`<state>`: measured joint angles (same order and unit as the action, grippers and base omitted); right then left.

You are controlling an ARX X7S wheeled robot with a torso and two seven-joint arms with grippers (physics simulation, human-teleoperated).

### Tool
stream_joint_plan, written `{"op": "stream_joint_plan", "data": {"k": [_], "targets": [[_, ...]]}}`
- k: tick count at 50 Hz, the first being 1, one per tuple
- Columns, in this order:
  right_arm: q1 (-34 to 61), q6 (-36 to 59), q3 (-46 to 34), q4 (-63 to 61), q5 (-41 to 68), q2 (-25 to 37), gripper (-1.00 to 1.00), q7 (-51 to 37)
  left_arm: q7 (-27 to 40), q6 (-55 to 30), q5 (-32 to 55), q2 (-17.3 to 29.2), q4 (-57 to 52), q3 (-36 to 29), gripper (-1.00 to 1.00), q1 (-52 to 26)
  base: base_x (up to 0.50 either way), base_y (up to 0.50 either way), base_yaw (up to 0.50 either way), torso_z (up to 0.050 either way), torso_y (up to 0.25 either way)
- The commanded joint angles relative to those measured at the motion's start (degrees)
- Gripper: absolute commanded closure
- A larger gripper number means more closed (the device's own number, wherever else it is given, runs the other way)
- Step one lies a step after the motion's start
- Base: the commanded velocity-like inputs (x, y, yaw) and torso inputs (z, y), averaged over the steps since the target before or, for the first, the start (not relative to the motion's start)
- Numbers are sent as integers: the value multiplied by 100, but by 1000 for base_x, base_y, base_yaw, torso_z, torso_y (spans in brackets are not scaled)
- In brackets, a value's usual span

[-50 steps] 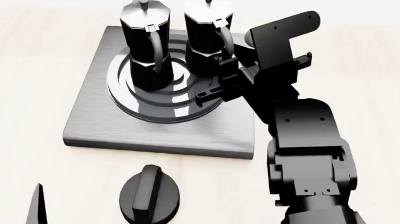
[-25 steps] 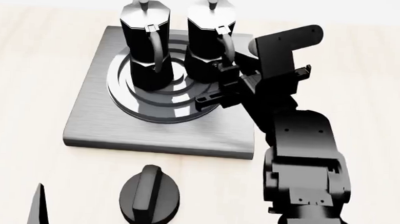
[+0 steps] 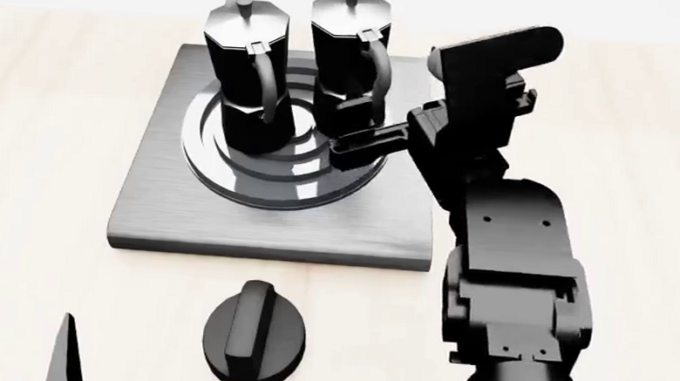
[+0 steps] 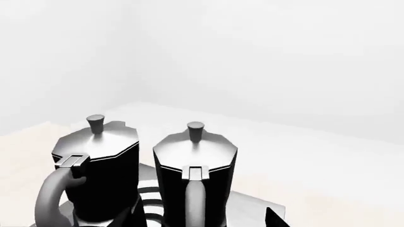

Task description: Put both moka pots on the stove.

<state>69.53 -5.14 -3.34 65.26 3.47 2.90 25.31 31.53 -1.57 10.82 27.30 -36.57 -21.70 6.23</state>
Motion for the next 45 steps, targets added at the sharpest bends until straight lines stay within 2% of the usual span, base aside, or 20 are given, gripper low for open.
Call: {"op": "stream_joint_plan", "data": {"k": [1,5,11,15,16,17,19,23,29,30,41,43,45], "targets": [[-1313,1521,226,-3976,159,-8,-100,-587,6,28,-2,10,18,-10,-100,-2,0,0,0,0,0],[-2186,2140,295,-6037,258,-103,-100,-1038,14,18,9,17,5,-2,-100,-10,0,0,0,0,0],[-2868,2468,258,-7281,450,-83,-100,-1288,16,41,5,14,23,-12,-100,-9,0,0,0,0,0],[-3571,2178,123,-8032,229,-59,-100,-1607,12,65,-1,8,66,-25,-100,-16,0,0,0,0,0],[-3661,2148,98,-8126,165,-55,-100,-1698,13,65,1,7,63,-27,-100,-13,0,0,0,0,0],[-3942,1496,-242,-8092,-611,87,-100,-2023,13,60,0,10,52,-33,-100,-10,0,0,0,0,0],[-4122,1728,-202,-8345,-365,52,-100,-1969,20,68,2,13,43,-28,-100,-4,0,0,0,0,0],[-4504,1610,-111,-8839,-577,70,-100,-2338,32,82,-10,26,15,-28,-100,18,0,0,0,0,0],[-4969,1611,-110,-9357,-520,174,-100,-2408,36,79,-14,23,8,-48,-100,15,0,0,0,0,0],[-5179,1163,-151,-9301,-515,245,-100,-2374,39,77,-17,25,-2,-47,-100,14,0,0,0,0,0],[-6068,821,-13,-9459,-369,332,-100,-2605,59,119,-25,30,8,-47,-100,23,0,0,0,0,0],[-6256,709,-6,-9380,-145,320,-100,-2558,61,125,-26,32,9,-48,-100,25,0,0,0,0,0],[-6358,347,-97,-9193,-377,363,-100,-2619,68,124,-27,36,-2,-46,-100,29,0,0,0,0,0]]}}
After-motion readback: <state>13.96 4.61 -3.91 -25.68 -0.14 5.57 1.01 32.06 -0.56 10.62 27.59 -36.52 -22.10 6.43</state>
